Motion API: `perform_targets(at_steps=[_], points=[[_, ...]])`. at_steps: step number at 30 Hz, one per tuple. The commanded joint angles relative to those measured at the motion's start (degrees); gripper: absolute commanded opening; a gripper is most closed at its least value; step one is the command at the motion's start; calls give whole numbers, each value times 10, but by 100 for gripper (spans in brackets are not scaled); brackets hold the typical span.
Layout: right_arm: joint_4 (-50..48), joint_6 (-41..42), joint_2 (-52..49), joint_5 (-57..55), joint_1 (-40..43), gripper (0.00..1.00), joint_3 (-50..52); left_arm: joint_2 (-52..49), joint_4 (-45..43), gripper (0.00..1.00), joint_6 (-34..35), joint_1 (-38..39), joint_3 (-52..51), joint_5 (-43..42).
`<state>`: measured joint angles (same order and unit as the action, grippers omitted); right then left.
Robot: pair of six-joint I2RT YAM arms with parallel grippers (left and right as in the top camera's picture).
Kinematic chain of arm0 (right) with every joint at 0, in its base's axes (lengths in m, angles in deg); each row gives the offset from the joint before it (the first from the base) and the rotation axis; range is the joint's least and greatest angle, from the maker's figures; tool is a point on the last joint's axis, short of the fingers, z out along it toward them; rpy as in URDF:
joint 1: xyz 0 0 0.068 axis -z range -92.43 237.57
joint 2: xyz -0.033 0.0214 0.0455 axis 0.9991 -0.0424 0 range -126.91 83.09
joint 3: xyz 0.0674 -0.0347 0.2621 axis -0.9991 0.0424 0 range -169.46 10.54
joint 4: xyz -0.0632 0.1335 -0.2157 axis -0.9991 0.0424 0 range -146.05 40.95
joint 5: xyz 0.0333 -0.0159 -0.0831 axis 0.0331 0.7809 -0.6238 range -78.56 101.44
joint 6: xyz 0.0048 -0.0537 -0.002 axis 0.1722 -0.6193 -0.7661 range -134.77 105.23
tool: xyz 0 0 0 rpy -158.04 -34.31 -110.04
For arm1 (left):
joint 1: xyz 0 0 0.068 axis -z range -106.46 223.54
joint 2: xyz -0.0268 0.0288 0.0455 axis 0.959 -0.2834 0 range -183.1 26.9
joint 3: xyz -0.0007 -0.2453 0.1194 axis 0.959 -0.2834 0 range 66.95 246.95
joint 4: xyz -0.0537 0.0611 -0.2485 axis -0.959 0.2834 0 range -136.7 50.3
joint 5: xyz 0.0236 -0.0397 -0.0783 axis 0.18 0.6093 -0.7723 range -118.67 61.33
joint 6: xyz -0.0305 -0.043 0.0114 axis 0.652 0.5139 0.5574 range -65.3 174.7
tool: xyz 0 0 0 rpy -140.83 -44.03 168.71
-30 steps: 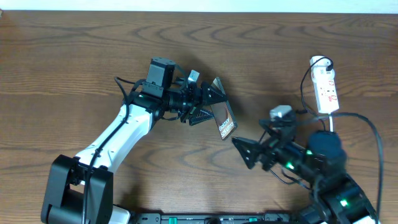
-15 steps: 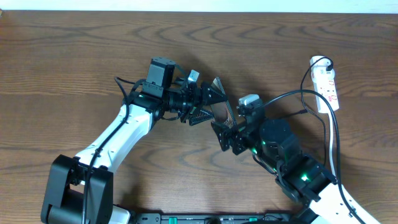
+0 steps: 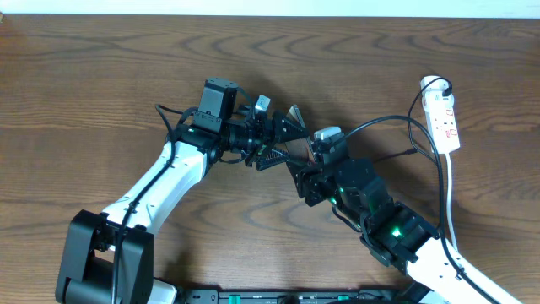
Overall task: Plug charger to phone and switch on socket
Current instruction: 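Close the right gripper on the phone's edge beside the left gripper, then open the left gripper and pull the phone rightward with the right gripper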
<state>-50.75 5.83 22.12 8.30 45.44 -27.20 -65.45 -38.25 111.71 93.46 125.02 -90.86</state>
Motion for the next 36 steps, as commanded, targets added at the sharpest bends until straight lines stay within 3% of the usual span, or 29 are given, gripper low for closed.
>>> perform_targets(at_steps=[1, 9, 19, 28, 36], points=[[-4, 4, 1, -8, -4, 45, 2, 16, -7, 56, 1, -3, 15, -14], [-4, 4, 3, -7, -4, 20, 2, 16, -7, 56, 1, -3, 15, -14], [-6, 29, 10, -3, -4, 9, 1, 16, -7, 57, 1, -3, 15, -14], [-33, 76, 44, 7, -4, 1, 1, 16, -7, 88, 1, -3, 15, -14], [-37, 127, 54, -16, -3, 1, 1, 16, -7, 90, 1, -3, 15, -14]])
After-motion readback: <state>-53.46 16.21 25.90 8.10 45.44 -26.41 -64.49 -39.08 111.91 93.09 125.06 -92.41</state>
